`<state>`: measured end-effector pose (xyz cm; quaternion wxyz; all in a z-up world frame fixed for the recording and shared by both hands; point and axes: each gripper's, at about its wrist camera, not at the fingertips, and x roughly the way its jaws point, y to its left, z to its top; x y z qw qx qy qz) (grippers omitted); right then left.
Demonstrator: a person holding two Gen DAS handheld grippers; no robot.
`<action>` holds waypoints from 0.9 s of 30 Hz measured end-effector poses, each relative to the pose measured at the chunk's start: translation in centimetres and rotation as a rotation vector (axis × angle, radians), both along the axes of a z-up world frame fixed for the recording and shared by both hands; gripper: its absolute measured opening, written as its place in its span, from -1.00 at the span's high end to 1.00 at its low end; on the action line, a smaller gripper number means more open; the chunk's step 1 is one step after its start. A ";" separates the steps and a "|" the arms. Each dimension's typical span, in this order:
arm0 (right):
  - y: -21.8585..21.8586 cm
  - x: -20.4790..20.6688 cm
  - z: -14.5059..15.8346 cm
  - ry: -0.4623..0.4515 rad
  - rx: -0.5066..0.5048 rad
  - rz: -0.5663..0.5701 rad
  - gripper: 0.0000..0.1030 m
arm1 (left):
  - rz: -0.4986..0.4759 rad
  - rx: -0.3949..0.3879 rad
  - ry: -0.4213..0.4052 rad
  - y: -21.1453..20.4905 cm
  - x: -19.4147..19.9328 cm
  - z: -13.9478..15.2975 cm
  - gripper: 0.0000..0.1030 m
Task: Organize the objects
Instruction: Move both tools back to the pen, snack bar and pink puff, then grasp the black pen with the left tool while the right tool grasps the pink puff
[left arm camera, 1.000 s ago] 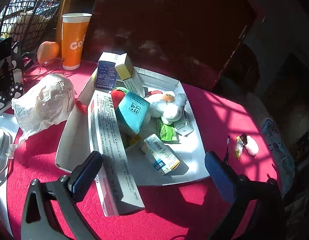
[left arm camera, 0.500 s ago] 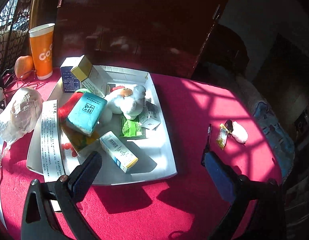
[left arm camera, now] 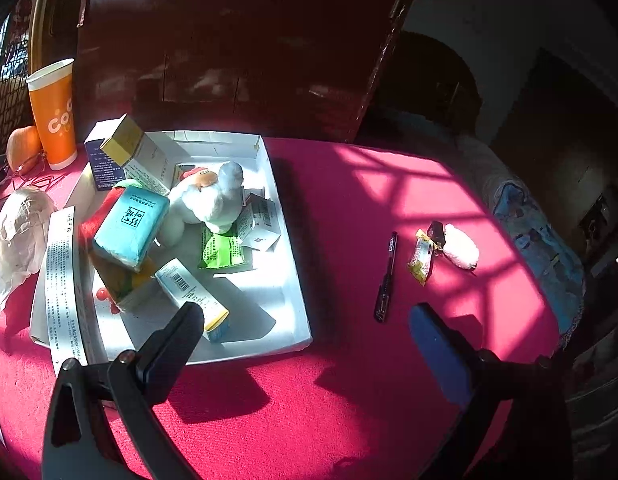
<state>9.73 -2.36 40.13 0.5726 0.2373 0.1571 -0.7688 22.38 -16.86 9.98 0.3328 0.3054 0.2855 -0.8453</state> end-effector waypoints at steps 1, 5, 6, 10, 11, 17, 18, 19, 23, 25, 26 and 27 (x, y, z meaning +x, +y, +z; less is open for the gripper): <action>0.4 -0.2 -0.1 -0.001 0.005 0.000 -0.98 | 0.000 0.003 -0.003 0.0 -0.1 -0.1 -1.00; 2.3 0.1 0.0 0.042 -0.001 -0.015 -0.98 | -0.008 0.013 -0.013 0.0 -0.7 -0.3 -1.00; 2.6 0.2 0.1 0.062 -0.003 -0.024 -0.98 | -0.013 0.016 -0.015 0.1 -0.9 -0.4 -1.00; 1.2 -1.3 0.0 -0.014 0.014 -0.047 -0.98 | -0.044 0.013 -0.020 0.8 -1.8 -0.4 -1.00; 1.0 -1.5 0.0 -0.029 -0.002 -0.044 -0.98 | -0.052 0.008 -0.028 0.9 -2.1 -0.5 -1.00; -1.3 -3.3 -3.2 -0.031 -0.044 0.032 -0.98 | -0.165 -0.037 -0.098 1.7 -7.0 -1.2 -1.00; -1.4 -4.9 -4.4 -0.058 -0.065 0.037 -0.98 | -0.201 -0.049 -0.109 1.9 -8.0 -1.5 -1.00; -1.4 -6.5 -5.6 -0.069 -0.081 0.023 -0.98 | -0.235 -0.062 -0.118 2.1 -9.1 -1.8 -1.00; -1.9 -14.4 -12.4 -0.071 -0.086 0.006 -0.99 | -0.352 -0.090 -0.181 2.4 -12.9 -3.6 -1.00; -2.1 -18.7 -16.7 -0.110 -0.060 -0.003 -0.99 | -0.370 -0.086 -0.219 2.1 -14.3 -4.7 -1.00; -2.6 -20.3 -18.8 -0.107 -0.001 -0.019 -0.99 | -0.372 -0.085 -0.240 1.9 -15.0 -5.2 -1.00; -3.1 -21.6 -20.7 -0.085 0.062 -0.034 -0.99 | -0.375 -0.085 -0.259 1.7 -15.4 -5.7 -1.00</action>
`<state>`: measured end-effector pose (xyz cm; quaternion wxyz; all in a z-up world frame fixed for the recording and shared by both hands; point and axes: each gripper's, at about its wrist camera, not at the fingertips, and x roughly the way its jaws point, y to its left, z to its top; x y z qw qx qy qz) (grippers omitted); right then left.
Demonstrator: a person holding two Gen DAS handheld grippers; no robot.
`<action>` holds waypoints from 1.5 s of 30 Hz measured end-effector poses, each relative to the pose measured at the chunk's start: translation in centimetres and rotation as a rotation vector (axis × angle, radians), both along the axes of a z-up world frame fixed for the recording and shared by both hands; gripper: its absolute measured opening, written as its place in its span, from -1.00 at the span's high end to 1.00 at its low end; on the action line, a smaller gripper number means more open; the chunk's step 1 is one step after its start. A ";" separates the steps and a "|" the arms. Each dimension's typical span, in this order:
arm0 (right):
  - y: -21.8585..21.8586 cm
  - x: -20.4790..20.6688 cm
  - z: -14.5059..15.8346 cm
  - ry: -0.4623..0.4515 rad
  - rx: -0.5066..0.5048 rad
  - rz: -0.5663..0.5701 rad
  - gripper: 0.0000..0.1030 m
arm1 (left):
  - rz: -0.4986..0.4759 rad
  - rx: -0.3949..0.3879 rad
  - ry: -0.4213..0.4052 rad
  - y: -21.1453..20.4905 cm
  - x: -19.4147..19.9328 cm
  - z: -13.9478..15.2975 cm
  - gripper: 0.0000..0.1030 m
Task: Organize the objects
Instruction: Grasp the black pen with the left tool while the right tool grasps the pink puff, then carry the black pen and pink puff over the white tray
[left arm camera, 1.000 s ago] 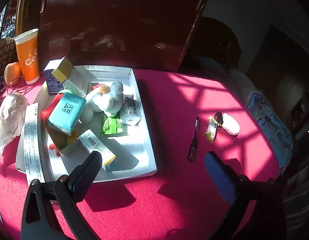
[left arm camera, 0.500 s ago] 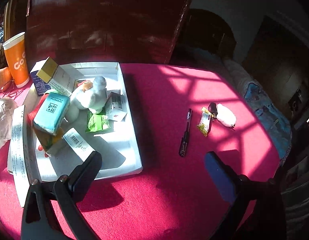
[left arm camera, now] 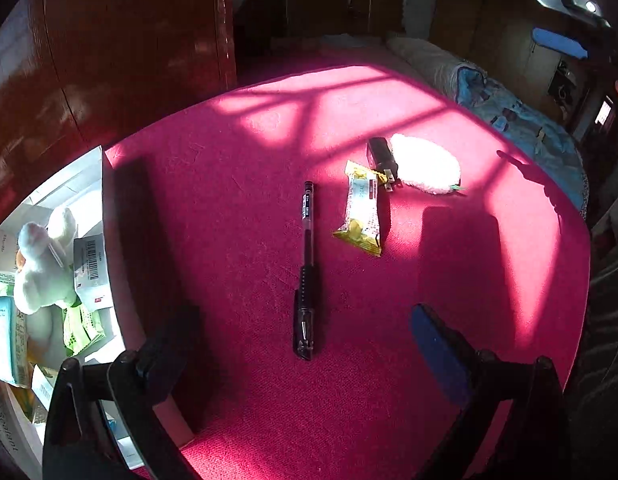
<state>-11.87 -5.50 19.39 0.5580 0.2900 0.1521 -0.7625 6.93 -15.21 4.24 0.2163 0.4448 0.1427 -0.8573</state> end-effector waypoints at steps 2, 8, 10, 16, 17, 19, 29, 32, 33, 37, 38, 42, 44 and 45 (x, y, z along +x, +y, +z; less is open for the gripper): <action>-0.8 -1.7 -3.6 0.054 0.079 -0.022 -0.99 | 0.001 0.003 -0.033 -0.5 -0.9 -0.9 -1.00; -4.1 -3.9 -10.4 0.000 0.179 0.051 -0.85 | 0.011 0.033 -0.081 -1.6 -1.8 -2.6 -1.00; -5.2 -3.3 -11.5 0.034 0.209 0.105 -0.81 | 0.007 0.039 -0.084 -1.9 -1.8 -2.9 -0.97; -7.4 -2.4 -14.6 0.025 0.279 0.206 -0.72 | -0.035 0.034 -0.095 -1.7 -2.9 -3.6 -0.84; -7.6 -2.5 -15.0 0.011 0.281 0.214 -0.71 | -0.041 0.037 -0.093 -1.7 -3.1 -3.6 -0.82; -8.0 -2.4 -15.6 -0.009 0.290 0.224 -0.63 | -0.049 0.027 -0.095 -1.6 -3.2 -3.6 -0.80; -6.7 -2.3 -16.0 -0.056 0.296 0.198 0.01 | -0.053 0.035 -0.044 -1.8 -2.0 -2.9 0.81; -5.2 -2.7 -15.8 -0.086 0.270 0.148 0.01 | -0.027 0.040 -0.020 -1.8 -1.4 -2.9 0.80; -4.6 -2.9 -15.6 -0.102 0.255 0.129 0.01 | -0.020 0.039 -0.012 -1.8 -1.2 -2.8 0.80; -1.9 -3.1 -13.7 -0.127 0.166 0.074 0.01 | 0.005 0.035 0.044 -1.4 -0.4 -1.8 0.80; -1.3 -3.0 -13.1 -0.132 0.140 0.063 0.01 | 0.008 0.031 0.058 -1.3 -0.2 -1.4 0.80; 1.0 -2.7 -11.0 -0.172 0.040 0.004 0.01 | 0.014 -0.002 0.107 -0.6 0.3 0.2 0.80; 2.4 -2.2 -10.0 -0.185 -0.012 -0.030 0.01 | 0.016 -0.016 0.133 0.0 0.6 1.1 0.80; 3.2 -1.8 -9.5 -0.190 -0.042 -0.045 0.01 | 0.016 -0.025 0.144 0.3 0.8 1.4 0.80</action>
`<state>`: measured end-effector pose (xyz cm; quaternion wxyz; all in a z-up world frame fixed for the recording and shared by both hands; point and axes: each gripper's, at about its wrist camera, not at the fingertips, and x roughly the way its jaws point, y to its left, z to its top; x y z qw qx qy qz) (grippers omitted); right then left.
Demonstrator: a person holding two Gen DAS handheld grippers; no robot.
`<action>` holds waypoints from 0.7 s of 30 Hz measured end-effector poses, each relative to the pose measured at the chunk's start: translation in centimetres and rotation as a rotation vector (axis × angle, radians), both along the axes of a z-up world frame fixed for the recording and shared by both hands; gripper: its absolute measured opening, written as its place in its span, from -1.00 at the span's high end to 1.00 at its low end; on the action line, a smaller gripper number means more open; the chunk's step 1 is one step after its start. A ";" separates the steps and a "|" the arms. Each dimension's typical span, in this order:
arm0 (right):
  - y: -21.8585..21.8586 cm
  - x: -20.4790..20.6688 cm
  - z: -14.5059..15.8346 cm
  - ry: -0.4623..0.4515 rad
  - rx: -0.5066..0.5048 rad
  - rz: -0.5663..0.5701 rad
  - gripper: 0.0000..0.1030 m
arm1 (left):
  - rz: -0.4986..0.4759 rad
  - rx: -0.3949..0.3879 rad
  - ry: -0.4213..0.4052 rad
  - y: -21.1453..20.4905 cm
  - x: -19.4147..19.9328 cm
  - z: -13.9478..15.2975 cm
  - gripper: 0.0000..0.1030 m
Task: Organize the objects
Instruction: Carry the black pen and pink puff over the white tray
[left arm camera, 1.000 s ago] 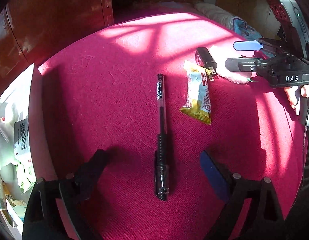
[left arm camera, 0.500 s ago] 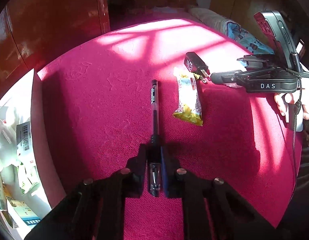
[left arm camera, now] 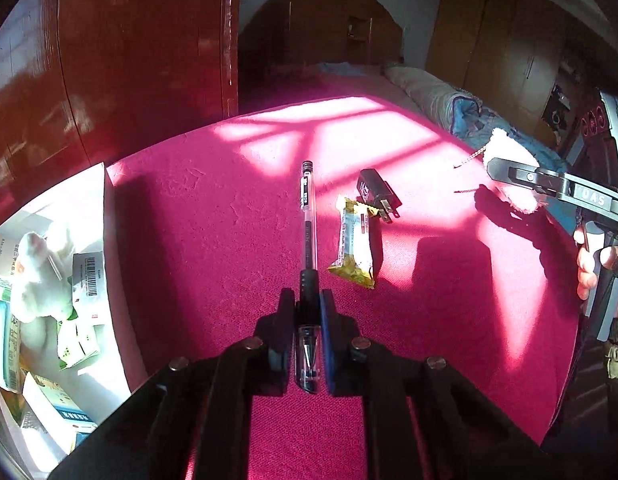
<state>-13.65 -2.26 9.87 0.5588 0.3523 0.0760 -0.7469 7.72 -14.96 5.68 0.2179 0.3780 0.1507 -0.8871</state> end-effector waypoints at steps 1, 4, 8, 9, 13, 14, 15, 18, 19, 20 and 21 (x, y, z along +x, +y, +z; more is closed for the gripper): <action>0.7 0.5 0.5 -0.003 -0.028 -0.014 0.01 | 0.000 -0.009 0.010 0.3 0.2 0.4 0.80; 2.8 1.9 1.6 -0.020 -0.104 -0.051 0.01 | -0.005 -0.037 0.045 1.3 0.6 1.7 0.80; 4.0 3.1 2.8 -0.040 -0.152 -0.066 0.01 | -0.015 -0.064 0.084 2.4 1.4 3.3 0.80; 4.0 3.4 3.0 -0.036 -0.152 -0.062 0.01 | -0.017 -0.068 0.091 2.6 1.6 3.6 0.80; 3.9 4.4 3.4 -0.033 -0.156 -0.052 0.01 | -0.011 -0.077 0.125 2.8 2.7 4.6 0.80; 3.9 4.6 3.5 -0.038 -0.160 -0.049 0.01 | -0.007 -0.079 0.131 2.8 3.0 4.8 0.80; 3.9 4.9 3.6 -0.046 -0.162 -0.042 0.01 | -0.003 -0.079 0.136 2.7 3.3 4.9 0.80; 3.7 5.7 3.6 -0.058 -0.162 -0.025 0.01 | 0.013 -0.079 0.153 2.6 4.3 5.3 0.80; 3.6 6.0 3.7 -0.058 -0.162 -0.020 0.01 | 0.019 -0.081 0.160 2.5 4.7 5.5 0.80; 3.4 6.2 3.7 -0.059 -0.161 -0.017 0.01 | 0.025 -0.082 0.166 2.4 5.1 5.7 0.80; 3.3 6.4 3.8 -0.062 -0.161 -0.011 0.01 | 0.032 -0.083 0.173 2.3 5.4 5.8 0.80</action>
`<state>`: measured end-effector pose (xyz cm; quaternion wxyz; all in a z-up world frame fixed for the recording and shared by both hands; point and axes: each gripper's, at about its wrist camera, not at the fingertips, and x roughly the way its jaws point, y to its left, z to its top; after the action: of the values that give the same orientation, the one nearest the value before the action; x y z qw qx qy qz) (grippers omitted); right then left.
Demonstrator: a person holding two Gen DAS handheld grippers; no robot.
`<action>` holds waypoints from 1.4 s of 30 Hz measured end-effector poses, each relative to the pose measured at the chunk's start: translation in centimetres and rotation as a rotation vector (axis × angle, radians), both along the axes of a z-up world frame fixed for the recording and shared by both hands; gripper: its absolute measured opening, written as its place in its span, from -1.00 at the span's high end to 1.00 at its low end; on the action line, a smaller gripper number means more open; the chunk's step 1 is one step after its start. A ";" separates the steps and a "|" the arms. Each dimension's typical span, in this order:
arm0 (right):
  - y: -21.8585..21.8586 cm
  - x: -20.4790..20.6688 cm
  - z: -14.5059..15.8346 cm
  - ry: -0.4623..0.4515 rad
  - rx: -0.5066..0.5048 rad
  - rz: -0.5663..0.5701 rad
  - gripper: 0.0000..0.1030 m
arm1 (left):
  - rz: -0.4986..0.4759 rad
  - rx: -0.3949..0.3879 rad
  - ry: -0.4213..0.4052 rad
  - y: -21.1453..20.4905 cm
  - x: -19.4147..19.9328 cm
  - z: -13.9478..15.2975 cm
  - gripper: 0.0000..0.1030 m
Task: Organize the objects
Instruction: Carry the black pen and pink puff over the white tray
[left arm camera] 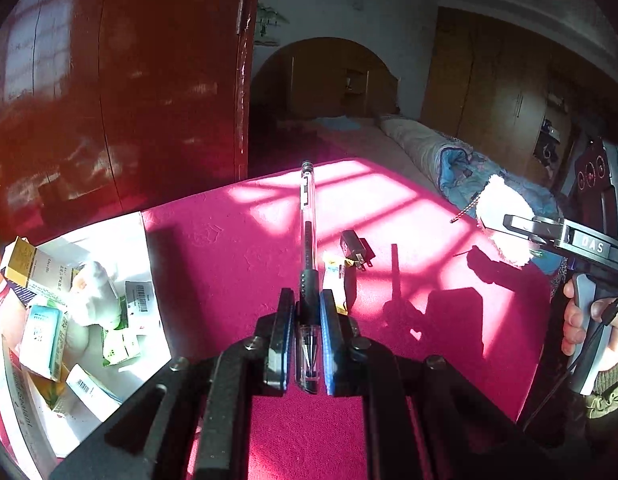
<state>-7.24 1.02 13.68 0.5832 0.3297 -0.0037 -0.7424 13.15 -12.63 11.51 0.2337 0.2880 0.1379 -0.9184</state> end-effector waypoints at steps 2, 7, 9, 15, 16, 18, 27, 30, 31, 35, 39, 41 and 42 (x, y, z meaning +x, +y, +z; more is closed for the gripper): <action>-0.2 0.4 0.1 -0.006 -0.001 0.013 0.01 | 0.014 -0.002 0.014 -0.2 0.8 0.3 0.80; -1.0 1.8 0.5 0.004 0.006 0.040 0.01 | 0.044 0.002 0.046 -0.9 2.6 0.8 0.80; -1.4 2.3 0.6 0.008 0.010 0.051 0.01 | 0.054 0.003 0.059 -1.0 3.3 0.9 0.80; -2.7 4.0 0.9 0.025 0.030 0.086 0.01 | 0.087 0.011 0.100 -1.5 5.7 1.5 0.80; -2.9 4.3 1.0 0.028 0.031 0.091 0.01 | 0.091 0.013 0.105 -1.7 6.0 1.5 0.80; -3.4 5.0 1.1 0.033 0.035 0.104 0.01 | 0.103 0.013 0.115 -1.8 6.6 1.7 0.80; -6.0 7.3 1.2 0.041 0.063 0.161 0.01 | 0.169 0.028 0.168 -3.2 10.1 2.2 0.80; -7.1 8.3 1.2 0.051 0.073 0.187 0.01 | 0.191 0.034 0.183 -3.8 11.2 2.2 0.80; -7.5 8.6 1.2 0.054 0.075 0.195 0.01 | 0.198 0.035 0.188 -4.1 11.5 2.2 0.80; -8.9 9.7 1.4 0.061 0.081 0.226 0.01 | 0.227 0.042 0.204 -4.9 12.9 2.1 0.80; -10.6 11.1 1.6 0.074 0.089 0.262 0.01 | 0.256 0.043 0.209 -5.6 14.0 1.8 0.80; -11.4 11.8 1.6 0.082 0.095 0.279 0.01 | 0.268 0.048 0.217 -6.0 14.6 1.7 0.80; -11.8 12.1 1.6 0.084 0.098 0.288 0.01 | 0.274 0.049 0.221 -6.2 14.9 1.6 0.80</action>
<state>4.83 -10.82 15.28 0.6665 0.3234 0.1045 -0.6635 28.08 -18.86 13.14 0.3328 0.1694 0.2231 -0.9004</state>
